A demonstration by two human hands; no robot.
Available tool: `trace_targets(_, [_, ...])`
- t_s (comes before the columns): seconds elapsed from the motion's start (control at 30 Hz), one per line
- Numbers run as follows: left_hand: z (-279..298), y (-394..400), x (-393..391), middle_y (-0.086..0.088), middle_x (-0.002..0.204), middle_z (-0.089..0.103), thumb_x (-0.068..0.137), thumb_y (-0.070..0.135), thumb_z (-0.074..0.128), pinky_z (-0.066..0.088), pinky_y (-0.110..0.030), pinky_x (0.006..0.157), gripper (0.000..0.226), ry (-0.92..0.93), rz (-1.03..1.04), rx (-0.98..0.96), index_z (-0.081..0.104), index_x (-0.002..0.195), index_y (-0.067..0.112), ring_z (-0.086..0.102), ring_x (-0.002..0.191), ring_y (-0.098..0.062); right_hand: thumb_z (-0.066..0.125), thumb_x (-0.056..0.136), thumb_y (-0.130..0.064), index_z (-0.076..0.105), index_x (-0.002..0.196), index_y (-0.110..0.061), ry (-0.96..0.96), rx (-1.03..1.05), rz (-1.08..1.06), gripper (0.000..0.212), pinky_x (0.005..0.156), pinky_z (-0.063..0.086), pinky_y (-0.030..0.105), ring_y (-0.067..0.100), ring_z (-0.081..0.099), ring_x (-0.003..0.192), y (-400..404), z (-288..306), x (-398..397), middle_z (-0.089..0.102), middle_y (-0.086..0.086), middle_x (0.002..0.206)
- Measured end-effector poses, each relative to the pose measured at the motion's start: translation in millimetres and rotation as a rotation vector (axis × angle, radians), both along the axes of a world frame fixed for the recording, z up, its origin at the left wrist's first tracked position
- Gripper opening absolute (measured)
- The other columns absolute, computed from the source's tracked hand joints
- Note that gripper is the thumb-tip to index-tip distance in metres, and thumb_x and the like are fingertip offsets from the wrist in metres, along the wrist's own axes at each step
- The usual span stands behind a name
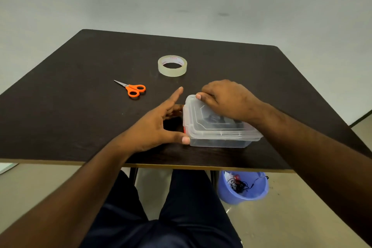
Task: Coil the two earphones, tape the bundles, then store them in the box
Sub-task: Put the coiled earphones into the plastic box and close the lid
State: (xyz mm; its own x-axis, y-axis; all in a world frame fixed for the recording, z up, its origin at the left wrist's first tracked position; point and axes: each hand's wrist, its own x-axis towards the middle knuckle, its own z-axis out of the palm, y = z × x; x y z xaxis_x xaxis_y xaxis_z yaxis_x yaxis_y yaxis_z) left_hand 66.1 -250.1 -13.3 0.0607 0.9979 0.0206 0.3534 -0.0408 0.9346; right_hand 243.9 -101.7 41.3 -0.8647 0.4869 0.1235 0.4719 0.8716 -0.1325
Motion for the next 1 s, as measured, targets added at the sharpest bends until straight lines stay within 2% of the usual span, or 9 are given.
trace_targets(0.1, [-1, -3, 1, 0.042, 0.117, 0.055, 0.059, 0.037, 0.084, 0.032, 0.002, 0.093, 0.117, 0.003, 0.042, 0.039, 0.01, 0.15, 0.044, 0.046, 0.119, 0.017, 0.037, 0.1, -0.043, 0.053, 0.086, -0.028, 0.036, 0.032, -0.044, 0.026, 0.071, 0.044, 0.026, 0.009, 0.052, 0.072, -10, -6, -2, 0.052, -0.012, 0.079])
trace_targets(0.23, [-4, -6, 5, 0.046, 0.12, 0.049, 0.066, 0.034, 0.084, 0.031, 0.001, 0.095, 0.11, 0.105, 0.054, 0.101, 0.014, 0.151, 0.041, 0.046, 0.121, 0.015, 0.033, 0.1, -0.048, 0.053, 0.091, -0.029, 0.054, 0.036, -0.113, 0.029, 0.072, 0.046, 0.029, 0.011, 0.056, 0.078, -9, -11, -2, 0.058, -0.007, 0.087])
trace_targets(0.37, [-8, -4, 7, 0.035, 0.13, 0.046, 0.071, 0.031, 0.083, 0.029, 0.003, 0.093, 0.107, 0.227, 0.066, 0.142, 0.013, 0.15, 0.047, 0.045, 0.12, 0.012, 0.031, 0.098, -0.053, 0.065, 0.11, -0.025, 0.032, -0.04, -0.128, 0.046, 0.072, 0.047, 0.028, 0.009, 0.057, 0.079, -2, -12, -2, 0.061, -0.01, 0.091])
trace_targets(0.5, [-6, -2, 6, 0.044, 0.128, 0.044, 0.069, 0.031, 0.084, 0.027, 0.003, 0.096, 0.107, 0.213, 0.058, 0.112, 0.015, 0.148, 0.05, 0.04, 0.123, 0.017, 0.033, 0.098, -0.054, 0.065, 0.098, -0.023, 0.037, -0.026, -0.119, 0.045, 0.068, 0.043, 0.027, 0.008, 0.055, 0.073, -3, -13, -3, 0.06, -0.011, 0.085])
trace_targets(0.57, [-6, -1, 6, 0.038, 0.13, 0.049, 0.067, 0.025, 0.086, 0.028, 0.0, 0.1, 0.106, 0.174, 0.072, 0.11, 0.021, 0.148, 0.047, 0.043, 0.124, 0.014, 0.039, 0.094, -0.058, 0.064, 0.081, -0.019, 0.179, -0.113, -0.144, 0.048, 0.061, 0.041, 0.025, 0.009, 0.054, 0.067, -4, -7, 3, 0.061, -0.004, 0.077])
trace_targets(0.7, [0, -3, 2, 0.031, 0.131, 0.054, 0.065, 0.019, 0.086, 0.033, -0.004, 0.1, 0.101, 0.121, 0.061, 0.116, 0.03, 0.146, 0.044, 0.05, 0.122, 0.008, 0.049, 0.085, -0.067, 0.064, 0.074, -0.018, 0.553, -0.232, -0.375, 0.052, 0.056, 0.047, 0.022, 0.009, 0.058, 0.062, 6, 9, 45, 0.062, -0.004, 0.067])
trace_targets(0.87, [4, -5, -7, 0.014, 0.13, 0.061, 0.061, 0.008, 0.081, 0.053, -0.02, 0.086, 0.087, -0.2, 0.116, 0.113, 0.048, 0.139, 0.03, 0.067, 0.108, -0.016, 0.054, 0.086, -0.06, 0.067, 0.088, -0.014, 0.209, -0.733, -0.632, 0.047, 0.052, 0.057, 0.031, 0.02, 0.068, 0.059, 8, 5, 88, 0.073, 0.008, 0.077])
trace_targets(0.93, [7, -4, -6, 0.01, 0.13, 0.062, 0.061, 0.005, 0.079, 0.055, -0.023, 0.082, 0.081, -0.241, 0.121, 0.155, 0.052, 0.134, 0.027, 0.068, 0.107, -0.021, 0.054, 0.088, -0.057, 0.067, 0.093, -0.016, 0.23, -0.863, -0.631, 0.043, 0.051, 0.057, 0.03, 0.018, 0.068, 0.058, 2, -2, 92, 0.073, 0.011, 0.08])
trace_targets(1.0, [7, -1, -2, 0.008, 0.129, 0.063, 0.062, 0.003, 0.077, 0.053, -0.021, 0.086, 0.077, -0.258, 0.126, 0.189, 0.054, 0.132, 0.025, 0.063, 0.115, -0.015, 0.054, 0.088, -0.057, 0.068, 0.095, -0.014, 0.316, -0.952, -0.617, 0.046, 0.05, 0.055, 0.028, 0.017, 0.067, 0.058, -4, -7, 92, 0.073, 0.011, 0.078])
